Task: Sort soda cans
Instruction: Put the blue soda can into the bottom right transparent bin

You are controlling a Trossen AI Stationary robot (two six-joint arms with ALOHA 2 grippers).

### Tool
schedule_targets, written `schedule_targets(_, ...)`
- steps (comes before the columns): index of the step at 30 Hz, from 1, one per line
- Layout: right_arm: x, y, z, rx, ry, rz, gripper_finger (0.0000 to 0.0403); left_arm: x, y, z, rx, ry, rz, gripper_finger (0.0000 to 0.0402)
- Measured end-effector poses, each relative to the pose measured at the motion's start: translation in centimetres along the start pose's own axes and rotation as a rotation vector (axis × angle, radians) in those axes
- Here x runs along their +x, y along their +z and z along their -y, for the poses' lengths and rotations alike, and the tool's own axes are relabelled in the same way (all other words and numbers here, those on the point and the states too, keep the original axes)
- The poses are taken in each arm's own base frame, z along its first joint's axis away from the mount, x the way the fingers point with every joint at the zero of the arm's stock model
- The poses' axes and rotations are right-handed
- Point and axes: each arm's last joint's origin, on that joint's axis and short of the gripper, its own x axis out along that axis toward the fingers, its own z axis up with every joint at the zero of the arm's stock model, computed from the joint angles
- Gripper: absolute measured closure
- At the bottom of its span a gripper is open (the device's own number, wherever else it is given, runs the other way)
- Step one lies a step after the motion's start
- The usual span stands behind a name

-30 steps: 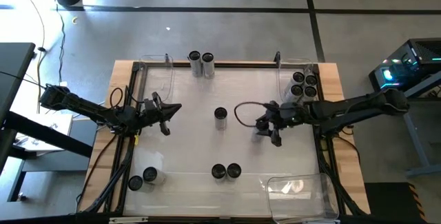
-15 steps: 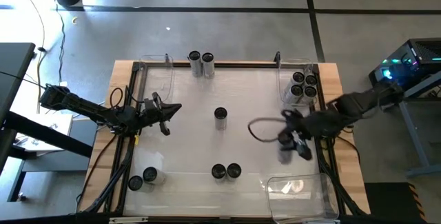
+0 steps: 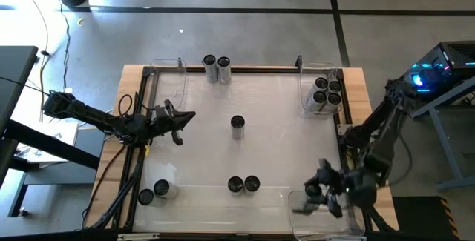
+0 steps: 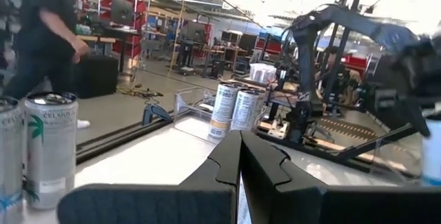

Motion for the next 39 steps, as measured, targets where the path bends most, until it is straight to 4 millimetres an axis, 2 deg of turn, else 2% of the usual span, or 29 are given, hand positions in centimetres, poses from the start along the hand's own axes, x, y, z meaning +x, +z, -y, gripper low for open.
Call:
schedule_targets(9, 4.1, -4.3, -1.2, -0.196, -0.188, 0.034, 0.0166, 0.0, 0.0, 0.1, -0.132, -0.018, -0.003, 0.0401)
schedule_targets(16, 5.0, -5.5, -1.8, -0.239, -0.224, 0.097, 0.0166, -0.1, -0.1, 0.4, -0.183, -0.068, -0.018, 0.0401)
schedule_targets(25, 5.1, -5.4, -1.9, -0.218, -0.212, 0.102, 0.0165, -0.1, -0.1, 0.4, -0.191, -0.072, -0.021, 0.0401)
schedule_targets(32, 5.5, -4.7, -1.6, -0.114, -0.210, 0.094, 0.0054, -0.1, -0.1, 0.5, -0.191, -0.097, -0.028, 0.0401)
schedule_targets(36, 5.2, -3.5, -1.3, -0.053, -0.198, 0.111, 0.0042, -0.1, -0.1, 0.5, -0.209, -0.102, -0.030, 0.0401)
schedule_targets(39, 4.6, -1.8, -1.8, -0.021, -0.178, 0.062, 0.0042, -0.2, -0.2, 0.6, -0.213, -0.131, -0.041, 0.0401)
